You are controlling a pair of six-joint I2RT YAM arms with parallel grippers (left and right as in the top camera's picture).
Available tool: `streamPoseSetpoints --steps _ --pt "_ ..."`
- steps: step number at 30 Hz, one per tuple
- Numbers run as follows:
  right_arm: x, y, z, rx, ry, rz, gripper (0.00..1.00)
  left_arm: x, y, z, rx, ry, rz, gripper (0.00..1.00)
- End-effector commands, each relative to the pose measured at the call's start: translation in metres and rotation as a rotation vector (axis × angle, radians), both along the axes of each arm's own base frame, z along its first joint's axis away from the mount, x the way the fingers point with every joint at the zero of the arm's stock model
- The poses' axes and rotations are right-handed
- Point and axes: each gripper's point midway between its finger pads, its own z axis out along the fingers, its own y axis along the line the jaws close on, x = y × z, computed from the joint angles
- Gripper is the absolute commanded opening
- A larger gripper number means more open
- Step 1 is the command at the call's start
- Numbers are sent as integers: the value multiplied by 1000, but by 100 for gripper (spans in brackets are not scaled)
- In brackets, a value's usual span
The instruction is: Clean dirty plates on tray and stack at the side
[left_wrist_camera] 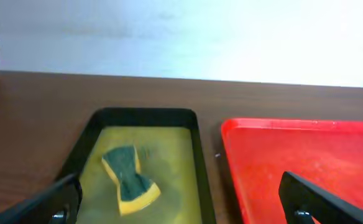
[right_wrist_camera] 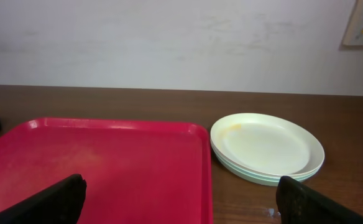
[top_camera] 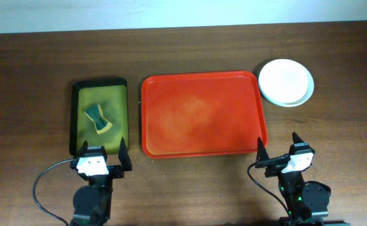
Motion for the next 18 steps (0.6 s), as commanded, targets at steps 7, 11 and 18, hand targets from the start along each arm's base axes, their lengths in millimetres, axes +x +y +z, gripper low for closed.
streamPoseSetpoints --steps 7,11,18 --pt "0 0 -3 -7 3 -2 98 -10 3 3 101 -48 -32 99" --pt "0 0 -3 -6 3 -2 98 -10 -2 0 164 -39 -89 99" --pt "0 0 -3 -7 3 -2 98 -10 4 0 170 -36 -62 99"
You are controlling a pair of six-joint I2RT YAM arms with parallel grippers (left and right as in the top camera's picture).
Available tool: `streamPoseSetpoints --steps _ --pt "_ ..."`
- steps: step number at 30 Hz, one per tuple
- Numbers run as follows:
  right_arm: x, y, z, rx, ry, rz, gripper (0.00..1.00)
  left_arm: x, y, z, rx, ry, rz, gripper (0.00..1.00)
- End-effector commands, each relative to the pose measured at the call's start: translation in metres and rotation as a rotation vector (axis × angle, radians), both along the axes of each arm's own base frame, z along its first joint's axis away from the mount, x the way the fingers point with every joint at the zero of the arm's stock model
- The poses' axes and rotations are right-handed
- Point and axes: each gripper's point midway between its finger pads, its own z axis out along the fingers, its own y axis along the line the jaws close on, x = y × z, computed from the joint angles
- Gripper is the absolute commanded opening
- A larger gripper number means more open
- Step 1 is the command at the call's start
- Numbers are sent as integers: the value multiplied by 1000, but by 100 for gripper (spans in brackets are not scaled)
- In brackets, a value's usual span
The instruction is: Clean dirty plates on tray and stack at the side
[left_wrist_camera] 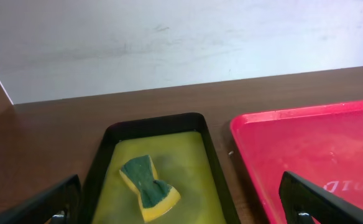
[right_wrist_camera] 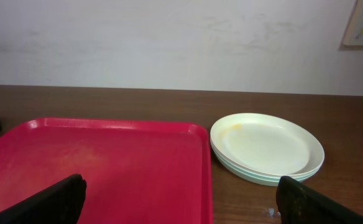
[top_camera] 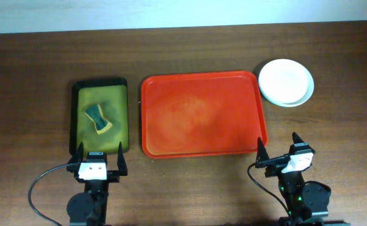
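Note:
The red tray [top_camera: 202, 116] lies mid-table with no plate on it; it also shows as a red tray [left_wrist_camera: 312, 149] in the left wrist view and a red tray [right_wrist_camera: 107, 162] in the right wrist view. A stack of white plates [top_camera: 286, 81] sits on the table right of its far corner. The top plate [right_wrist_camera: 267, 146] carries a faint yellow smear near its rim. My left gripper [top_camera: 100, 151] is open at the front left, holding nothing. My right gripper [top_camera: 278, 144] is open at the front right, also holding nothing.
A black tray [top_camera: 100, 81] of yellow liquid lies left of the red tray, with a green-and-yellow sponge [top_camera: 97, 118] in it; the sponge [left_wrist_camera: 149, 186] lies ahead of the open left gripper [left_wrist_camera: 178, 202]. A wall stands behind the table.
My left gripper has pulled back slightly toward the front edge and turned square to the table; its view now centres on the black tray. The right arm, plates and trays have not moved.

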Motion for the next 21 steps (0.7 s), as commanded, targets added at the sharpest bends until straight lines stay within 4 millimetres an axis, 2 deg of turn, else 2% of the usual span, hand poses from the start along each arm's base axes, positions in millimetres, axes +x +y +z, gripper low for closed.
streamPoseSetpoints --steps 1,7,9,16,21 --pt "0 0 -3 -6 2 -2 98 0 -2 -1 22 0 -18 99" --pt "0 0 -3 -6 2 -2 98 0 7 -1 -40 -5 43 99" --pt "0 0 -3 -6 2 -2 98 -1 21 1 -130 -22 132 99" --pt "0 0 -3 -6 2 -2 98 -1 21 1 -126 -21 133 99" --pt "0 0 -3 -6 2 -2 98 -1 20 2 -48 -19 116 99"
